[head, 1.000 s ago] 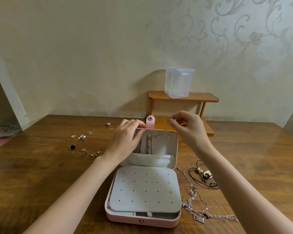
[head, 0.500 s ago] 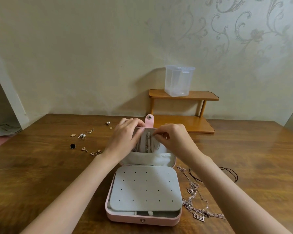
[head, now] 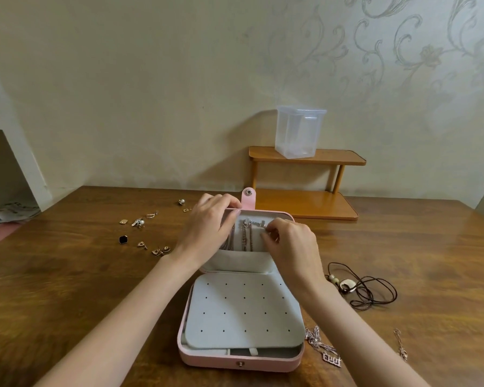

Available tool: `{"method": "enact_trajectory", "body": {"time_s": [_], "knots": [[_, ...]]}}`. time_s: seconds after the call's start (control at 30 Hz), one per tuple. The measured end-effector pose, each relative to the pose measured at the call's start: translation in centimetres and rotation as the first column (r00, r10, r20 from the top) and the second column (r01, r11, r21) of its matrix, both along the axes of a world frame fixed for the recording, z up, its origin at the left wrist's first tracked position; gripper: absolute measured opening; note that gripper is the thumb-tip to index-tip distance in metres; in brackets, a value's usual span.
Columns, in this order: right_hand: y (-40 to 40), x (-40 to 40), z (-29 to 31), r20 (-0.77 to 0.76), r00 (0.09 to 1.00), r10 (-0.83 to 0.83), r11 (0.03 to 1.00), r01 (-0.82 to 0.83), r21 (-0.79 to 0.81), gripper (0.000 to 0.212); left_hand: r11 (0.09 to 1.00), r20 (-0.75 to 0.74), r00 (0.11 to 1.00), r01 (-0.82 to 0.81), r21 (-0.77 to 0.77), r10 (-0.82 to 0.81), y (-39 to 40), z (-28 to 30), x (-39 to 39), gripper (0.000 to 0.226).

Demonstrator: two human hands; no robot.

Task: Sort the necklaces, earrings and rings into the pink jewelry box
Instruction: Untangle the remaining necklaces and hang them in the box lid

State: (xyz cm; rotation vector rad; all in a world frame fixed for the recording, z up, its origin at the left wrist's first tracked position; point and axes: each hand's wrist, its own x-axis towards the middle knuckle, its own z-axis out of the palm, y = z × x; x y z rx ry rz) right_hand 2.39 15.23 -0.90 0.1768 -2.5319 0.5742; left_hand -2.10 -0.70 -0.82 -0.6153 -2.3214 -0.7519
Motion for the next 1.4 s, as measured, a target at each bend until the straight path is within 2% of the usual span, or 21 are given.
{"method": "enact_trajectory", "body": {"time_s": [0.07, 0.23, 0.37, 0.53, 0.6, 0.7, 0.83, 0.9, 1.03, 1.17, 1.23, 1.3, 1.4], "knots": [[-0.3, 0.1, -0.1, -0.023, 0.998, -0.065, 0.996, 0.064, -0.056, 0.020, 1.000, -0.018, 1.000, 0.001, -0.012, -0.001, 0.0, 0.0, 0.0, 0.015], [-1.1, -0.3, 0.2, 0.083, 0.987, -0.141, 0.989, 0.143, -0.023, 0.019, 1.000, -0.040, 0.999, -0.015, -0.008, 0.015, -0.1, -0.1, 0.1, 0.014], [-1.4, -0.7, 0.7, 0.101, 0.980, -0.172, 0.977, 0.183, -0.109, 0.016, 1.000, -0.061, 0.998, -0.009, -0.016, 0.008, -0.2, -0.1, 0.2, 0.013], [-1.6, -0.3, 1.6, -0.008, 0.988, -0.156, 0.964, 0.150, -0.218, 0.013, 1.000, -0.079, 0.997, 0.003, -0.017, -0.004, -0.2, 0.0, 0.1, 0.011], [-1.6, -0.2, 1.8, -0.018, 0.994, -0.105, 0.977, 0.100, -0.191, 0.013, 1.000, -0.082, 0.997, 0.001, -0.025, -0.003, -0.3, -0.1, 0.1, 0.012], [-1.1, -0.5, 1.5, 0.070, 0.996, -0.053, 0.995, 0.059, -0.083, 0.017, 1.000, -0.066, 0.998, 0.002, -0.016, -0.003, -0.2, 0.0, 0.0, 0.013], [-0.4, -0.8, 0.8, 0.071, 0.997, -0.041, 0.996, 0.047, -0.080, 0.024, 1.000, -0.049, 0.999, -0.003, -0.011, 0.003, -0.2, -0.1, -0.1, 0.013], [-0.3, -0.9, 0.5, 0.100, 0.995, -0.024, 0.998, 0.029, -0.049, 0.025, 1.000, -0.025, 1.000, -0.011, -0.010, 0.011, -0.1, -0.1, -0.3, 0.015], [-1.2, -0.8, 0.1, 0.351, 0.925, 0.144, 0.984, -0.173, 0.053, 0.025, 0.999, 0.074, 0.996, -0.052, -0.014, 0.053, 0.1, -0.3, -0.9, 0.019], [0.8, -1.9, 2.2, 0.247, 0.963, 0.109, 0.993, -0.095, -0.065, 0.023, 0.995, 0.218, 0.973, -0.056, -0.082, 0.073, 0.2, -0.5, -2.0, 0.022], [2.8, -2.3, 3.5, 0.255, 0.961, 0.110, 0.992, -0.090, -0.087, 0.021, 0.991, 0.284, 0.955, -0.054, -0.122, 0.088, 0.3, -0.9, -2.4, 0.022], [5.0, -2.5, 4.4, 0.331, 0.939, 0.094, 0.995, -0.085, -0.042, 0.020, 0.977, 0.336, 0.931, -0.082, -0.198, 0.146, 0.6, -1.3, -2.8, 0.022], [8.2, -2.4, 4.3, 0.501, 0.865, 0.001, 0.991, -0.068, 0.114, 0.016, 0.951, 0.373, 0.899, -0.123, -0.284, 0.228, 1.2, -2.3, -3.1, 0.024]]}}
